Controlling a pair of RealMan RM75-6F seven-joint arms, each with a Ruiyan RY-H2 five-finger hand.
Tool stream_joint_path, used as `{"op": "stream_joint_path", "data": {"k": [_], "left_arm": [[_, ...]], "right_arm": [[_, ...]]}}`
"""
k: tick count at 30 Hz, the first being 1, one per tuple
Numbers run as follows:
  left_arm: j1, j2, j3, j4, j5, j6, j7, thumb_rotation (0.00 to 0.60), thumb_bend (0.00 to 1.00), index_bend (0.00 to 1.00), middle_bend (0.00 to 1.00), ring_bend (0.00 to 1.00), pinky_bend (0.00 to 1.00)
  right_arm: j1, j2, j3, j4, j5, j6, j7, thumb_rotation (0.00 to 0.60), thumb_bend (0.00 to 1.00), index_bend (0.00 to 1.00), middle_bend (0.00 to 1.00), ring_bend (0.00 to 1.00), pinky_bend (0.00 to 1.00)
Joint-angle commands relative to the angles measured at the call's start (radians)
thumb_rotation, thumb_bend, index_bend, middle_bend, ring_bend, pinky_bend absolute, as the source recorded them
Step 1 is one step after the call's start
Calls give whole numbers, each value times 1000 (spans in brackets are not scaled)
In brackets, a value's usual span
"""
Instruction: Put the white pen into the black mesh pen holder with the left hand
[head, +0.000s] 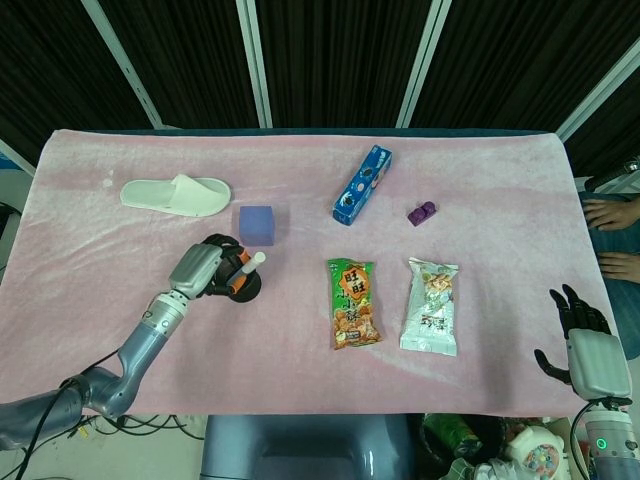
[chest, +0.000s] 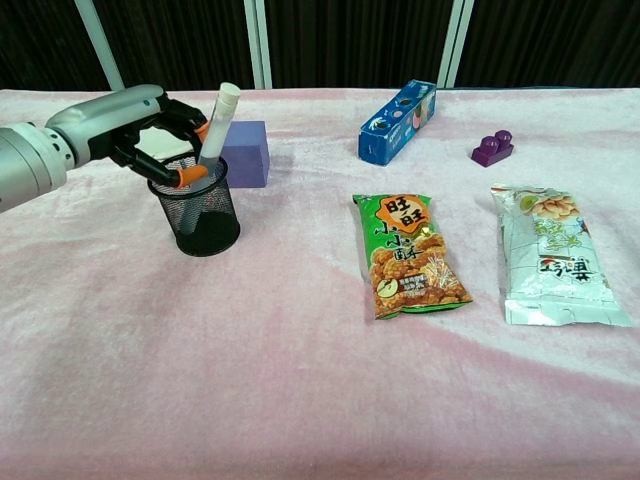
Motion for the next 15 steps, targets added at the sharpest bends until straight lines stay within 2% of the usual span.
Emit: {"op": "stream_joint_path", "data": {"k": [1,8,15], "left_arm": [[0,0,-1,-3,0,2,2,600,440,579,571,212,173],[4,16,-6,-30,5,14,-2,600,440,579,571,212,173],[17,69,-19,-108,47,79,-28,600,439,579,571,212,173]], "right_arm": [[0,0,0,0,-1,0,0,600,190,0,0,104,126],[0,0,-1,0,-2,0,-1,600,190,0,0,104,126],[0,-1,-2,1,-2,0,-4,600,190,0,0,105,126]]}}
